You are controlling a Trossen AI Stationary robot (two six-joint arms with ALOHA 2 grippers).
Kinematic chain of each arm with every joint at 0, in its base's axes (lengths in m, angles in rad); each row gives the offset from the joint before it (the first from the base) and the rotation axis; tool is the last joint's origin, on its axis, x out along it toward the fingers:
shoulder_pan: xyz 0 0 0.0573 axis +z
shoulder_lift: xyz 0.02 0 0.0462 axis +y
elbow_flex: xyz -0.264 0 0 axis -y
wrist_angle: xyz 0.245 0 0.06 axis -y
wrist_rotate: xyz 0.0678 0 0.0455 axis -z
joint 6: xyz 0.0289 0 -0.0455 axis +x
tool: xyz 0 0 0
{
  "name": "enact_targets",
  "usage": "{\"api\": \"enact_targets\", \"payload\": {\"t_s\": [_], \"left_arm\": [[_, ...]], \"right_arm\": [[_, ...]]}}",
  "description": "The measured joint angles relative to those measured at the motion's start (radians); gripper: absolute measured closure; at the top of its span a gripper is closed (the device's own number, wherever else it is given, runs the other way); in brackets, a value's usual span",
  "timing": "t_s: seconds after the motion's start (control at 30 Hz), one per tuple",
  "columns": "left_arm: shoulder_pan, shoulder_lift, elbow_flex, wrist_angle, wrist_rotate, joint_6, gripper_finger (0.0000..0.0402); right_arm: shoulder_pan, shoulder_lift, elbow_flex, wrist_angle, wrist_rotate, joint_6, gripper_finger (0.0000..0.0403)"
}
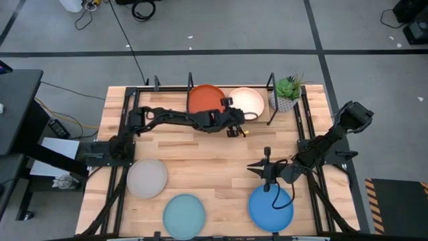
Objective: Place and stack plates onto a shelf
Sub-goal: Adjust the light pink plate, then stack the gray plate on top of the light pink plate on the shelf
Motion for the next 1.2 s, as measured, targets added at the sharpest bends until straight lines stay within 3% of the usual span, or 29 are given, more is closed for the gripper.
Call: {"api": "enact_targets", "payload": {"t_s": [0.13, 0.3, 0.47, 0.63, 0.73, 0.9, 0.97, 1.07, 1.2], "left_arm": [[-0.009, 0.044, -0.003, 0.026, -0.021, 0.099, 0.0338], [-0.01, 0.055, -0.002, 0.046, -0.029, 0.112, 0.0338], [-0.018, 0.055, 0.004, 0.066, -0.105, 0.159, 0.0338], [-0.054, 0.022, 0.024, -0.038, -0.135, 0.17, 0.0338], [-0.098, -0.057, 0.029, -0.194, -0.005, 0.127, 0.0343], [-0.175, -0.143, 0.027, -0.457, 0.413, -0.069, 0.035], [-0.204, -0.162, 0.028, -0.509, 0.528, -0.186, 0.035], [-0.25, -0.175, 0.029, -0.607, 0.609, -0.387, 0.0351], [-0.32, -0.174, 0.028, -0.754, 0.627, -0.65, 0.0351]], "right_arm": [[-0.001, 0.0, 0.0, -0.014, 0.001, 0.002, 0.0344], [0.0, 0.0, 0.0, -0.015, -0.002, 0.011, 0.0344], [0.001, 0.0, 0.0, -0.017, -0.002, 0.021, 0.0344], [0.001, 0.0, 0.0, -0.021, -0.004, 0.032, 0.0344], [0.001, 0.0, 0.0, -0.027, -0.005, 0.032, 0.0344], [0.001, 0.0, 0.0, -0.037, -0.005, 0.029, 0.0344], [-0.001, 0.0, 0.0, -0.039, -0.005, 0.028, 0.0344], [-0.012, 0.0, 0.0, -0.039, -0.007, 0.028, 0.0344], [-0.039, 0.0, 0.0, -0.031, -0.04, 0.023, 0.0344]]}}
